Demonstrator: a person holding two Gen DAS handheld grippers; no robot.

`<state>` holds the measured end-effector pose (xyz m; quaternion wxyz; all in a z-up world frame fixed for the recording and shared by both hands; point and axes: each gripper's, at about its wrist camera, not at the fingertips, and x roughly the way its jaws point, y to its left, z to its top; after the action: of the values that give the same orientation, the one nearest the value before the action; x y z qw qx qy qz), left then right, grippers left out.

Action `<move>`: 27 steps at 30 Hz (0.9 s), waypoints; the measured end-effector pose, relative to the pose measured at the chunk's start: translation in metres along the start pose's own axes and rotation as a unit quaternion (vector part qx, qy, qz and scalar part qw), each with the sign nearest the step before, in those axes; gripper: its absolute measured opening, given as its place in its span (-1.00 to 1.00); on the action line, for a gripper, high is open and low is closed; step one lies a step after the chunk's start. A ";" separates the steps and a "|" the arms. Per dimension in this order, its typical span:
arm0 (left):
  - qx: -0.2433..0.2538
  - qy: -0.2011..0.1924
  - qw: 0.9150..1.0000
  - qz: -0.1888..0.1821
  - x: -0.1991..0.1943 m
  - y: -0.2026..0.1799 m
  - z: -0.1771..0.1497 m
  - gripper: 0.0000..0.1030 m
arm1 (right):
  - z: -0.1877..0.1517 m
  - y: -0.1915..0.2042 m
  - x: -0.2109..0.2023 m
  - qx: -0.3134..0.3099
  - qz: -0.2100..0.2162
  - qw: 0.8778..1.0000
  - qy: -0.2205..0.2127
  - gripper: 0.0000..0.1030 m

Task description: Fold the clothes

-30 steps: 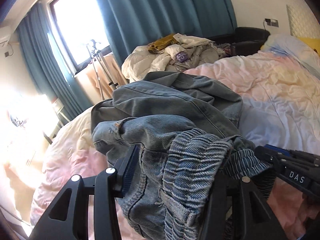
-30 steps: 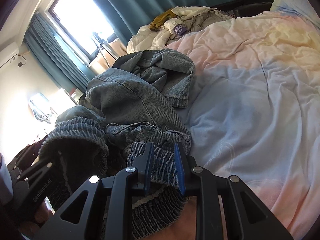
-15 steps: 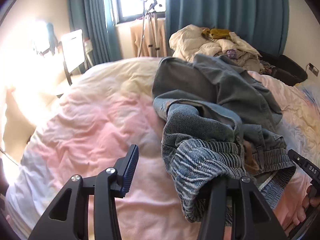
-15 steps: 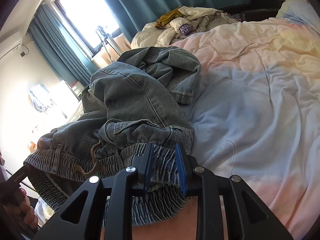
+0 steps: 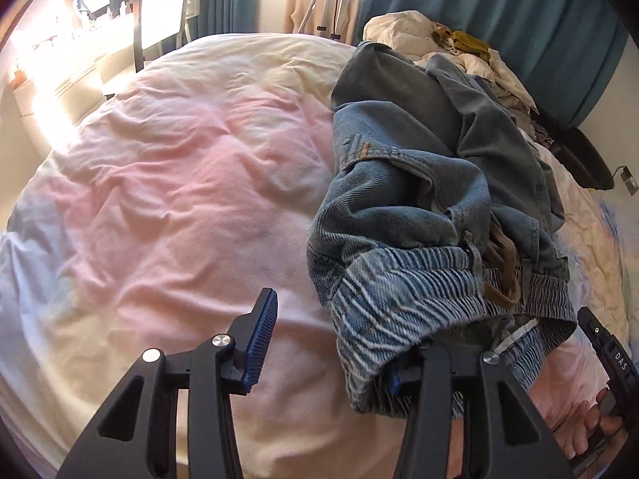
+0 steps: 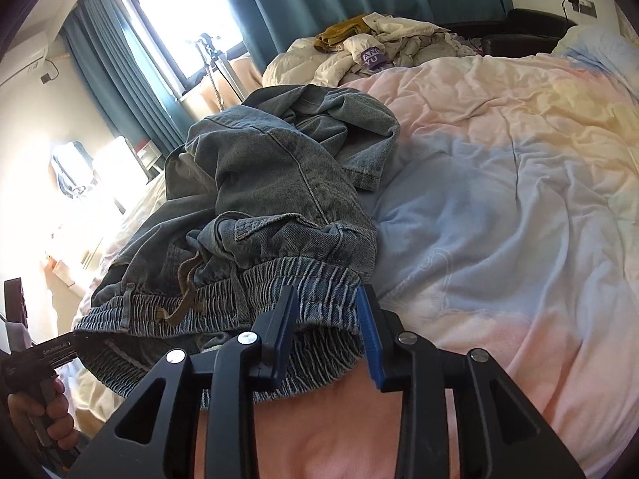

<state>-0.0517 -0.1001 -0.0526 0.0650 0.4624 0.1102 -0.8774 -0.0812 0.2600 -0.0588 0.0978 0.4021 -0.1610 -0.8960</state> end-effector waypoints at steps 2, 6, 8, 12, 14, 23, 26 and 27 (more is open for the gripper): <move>0.014 -0.017 1.000 0.010 -0.009 -0.003 -0.004 -0.08 | -0.003 0.003 -0.003 -0.007 -0.008 1.000 0.009 -0.26; 0.025 -0.037 0.999 0.025 -0.016 -0.005 -0.007 -0.08 | -0.010 0.010 0.001 -0.034 -0.040 0.998 0.029 0.03; 0.024 -0.046 0.998 0.030 -0.018 -0.004 -0.006 -0.08 | -0.013 0.010 0.010 -0.042 -0.059 0.996 0.050 0.04; 0.018 -0.057 0.998 0.034 -0.016 -0.001 -0.002 -0.08 | -0.018 -0.003 0.031 -0.017 -0.060 0.994 0.089 0.03; 0.016 -0.059 0.997 0.038 -0.014 -0.001 -0.003 -0.08 | -0.016 -0.010 0.037 0.005 -0.052 0.995 0.089 -0.08; 0.023 -0.057 0.997 0.040 -0.014 -0.005 -0.009 -0.08 | 0.007 0.007 -0.006 -0.006 -0.003 0.999 -0.045 -0.85; 0.031 -0.063 0.997 0.043 -0.017 -0.009 -0.014 -0.08 | 0.011 0.017 -0.035 -0.022 0.009 0.993 -0.113 -0.85; 0.036 -0.063 0.996 0.044 -0.018 -0.011 -0.016 -0.08 | 0.013 0.021 -0.041 -0.029 0.005 0.991 -0.131 -0.85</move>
<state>-0.0311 -0.0851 -0.0456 0.0938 0.4125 0.0536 -0.9045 -0.0631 0.2557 -0.0142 0.0919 0.2772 -0.1482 -0.9449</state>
